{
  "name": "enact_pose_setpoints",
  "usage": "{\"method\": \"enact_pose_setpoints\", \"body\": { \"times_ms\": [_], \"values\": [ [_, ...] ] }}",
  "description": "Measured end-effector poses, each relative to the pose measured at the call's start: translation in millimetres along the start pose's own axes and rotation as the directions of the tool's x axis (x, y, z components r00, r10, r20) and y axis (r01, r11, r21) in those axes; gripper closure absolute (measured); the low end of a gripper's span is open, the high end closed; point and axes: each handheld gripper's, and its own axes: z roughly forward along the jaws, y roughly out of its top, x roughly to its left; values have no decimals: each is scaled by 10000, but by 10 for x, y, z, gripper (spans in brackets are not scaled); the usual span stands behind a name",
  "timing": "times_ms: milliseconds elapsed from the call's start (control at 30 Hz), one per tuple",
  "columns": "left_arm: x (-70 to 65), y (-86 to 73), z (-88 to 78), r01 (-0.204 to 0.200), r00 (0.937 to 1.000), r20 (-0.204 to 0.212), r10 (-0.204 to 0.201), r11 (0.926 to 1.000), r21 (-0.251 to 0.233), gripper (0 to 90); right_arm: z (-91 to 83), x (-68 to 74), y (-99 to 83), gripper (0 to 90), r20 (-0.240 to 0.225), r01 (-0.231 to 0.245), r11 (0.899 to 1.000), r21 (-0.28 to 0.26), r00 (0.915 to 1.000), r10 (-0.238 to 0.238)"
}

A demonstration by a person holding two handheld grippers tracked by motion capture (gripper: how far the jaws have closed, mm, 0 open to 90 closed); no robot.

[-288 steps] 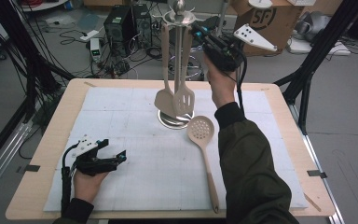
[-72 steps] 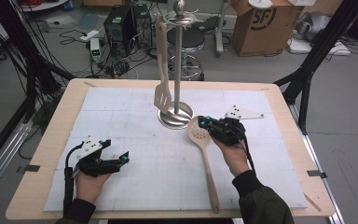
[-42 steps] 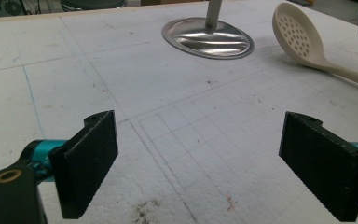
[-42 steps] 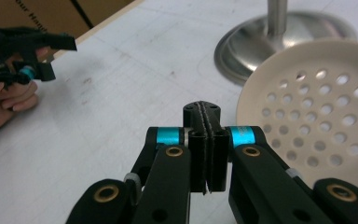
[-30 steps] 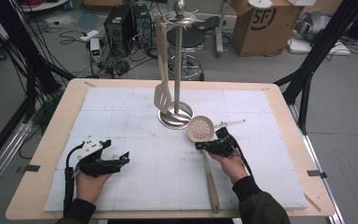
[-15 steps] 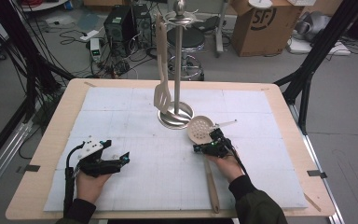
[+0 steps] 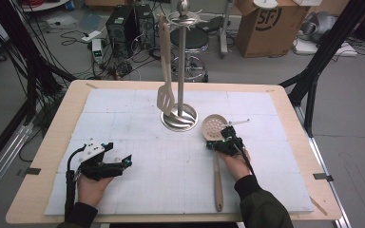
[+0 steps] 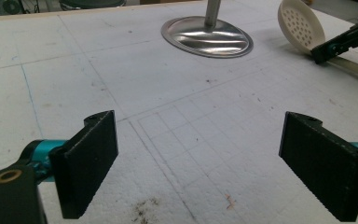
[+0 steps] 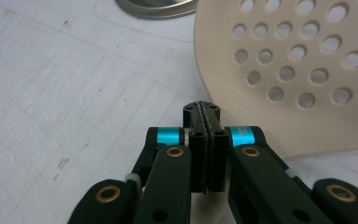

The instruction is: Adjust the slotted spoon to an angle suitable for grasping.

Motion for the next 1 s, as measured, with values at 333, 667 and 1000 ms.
{"method": "enact_pose_setpoints", "body": {
  "times_ms": [333, 667, 1000],
  "values": [
    [-10, -2, 3, 32, 10000, 19, -32, 10000, -20, 122, -117, -241, -38, 900, 182, -650, 9971, -399, 9977, 658],
    [-13, -6, 9, 13, 10000, 48, -13, 10000, 2, 123, -325, -519, -157, 900, 339, -1432, 9856, -904, 9886, 1468],
    [-15, -6, 2, 82, 9999, 65, -82, 10000, -54, 123, -454, -566, -249, 900, 416, -1543, 9815, -1135, 9863, 1599]
  ]
}}
